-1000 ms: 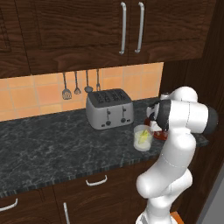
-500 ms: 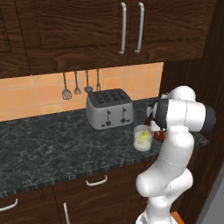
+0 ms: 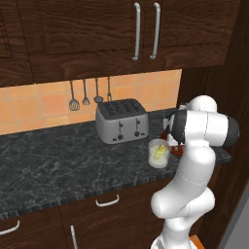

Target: Grab a lemon wedge from the fridge and one ice cube from the ice bowl, and put them in the glass of lemonade.

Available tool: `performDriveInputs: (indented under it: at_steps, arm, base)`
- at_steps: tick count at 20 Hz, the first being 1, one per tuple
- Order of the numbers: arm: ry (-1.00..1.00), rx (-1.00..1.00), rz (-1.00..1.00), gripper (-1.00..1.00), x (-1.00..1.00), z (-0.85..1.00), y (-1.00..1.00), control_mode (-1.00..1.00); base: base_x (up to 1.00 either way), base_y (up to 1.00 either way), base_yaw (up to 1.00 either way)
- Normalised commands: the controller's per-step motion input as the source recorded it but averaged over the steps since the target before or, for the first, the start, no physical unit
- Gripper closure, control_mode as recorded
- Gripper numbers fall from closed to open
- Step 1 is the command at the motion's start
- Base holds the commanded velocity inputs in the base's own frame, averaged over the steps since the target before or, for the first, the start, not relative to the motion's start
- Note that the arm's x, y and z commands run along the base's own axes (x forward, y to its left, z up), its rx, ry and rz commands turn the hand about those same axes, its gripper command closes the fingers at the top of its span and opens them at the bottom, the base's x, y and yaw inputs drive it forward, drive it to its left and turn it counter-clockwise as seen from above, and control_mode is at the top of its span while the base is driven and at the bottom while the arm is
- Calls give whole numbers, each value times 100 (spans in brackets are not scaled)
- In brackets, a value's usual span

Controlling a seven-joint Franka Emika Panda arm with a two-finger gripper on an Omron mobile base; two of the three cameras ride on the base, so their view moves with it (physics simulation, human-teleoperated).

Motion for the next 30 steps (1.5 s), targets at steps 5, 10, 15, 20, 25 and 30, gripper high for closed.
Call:
performDriveInputs:
  at_steps: [5, 10, 15, 20, 25, 30]
  arm:
    - [0, 0, 0, -100, 0, 0, 0, -100]
    - [0, 0, 0, -100, 0, 1, 0, -100]
    - [0, 0, 0, -100, 0, 19, 0, -100]
    - [0, 0, 0, -100, -20, 4, 0, -100]
    - [0, 0, 0, -100, -18, 0, 0, -100]
    - [0, 0, 0, -100, 8, 0, 4, -100]
  base:
    - [0, 0, 0]
    - [0, 0, 0]
    - [0, 0, 0]
    - [0, 0, 0]
    - [0, 0, 0]
    - [0, 0, 0]
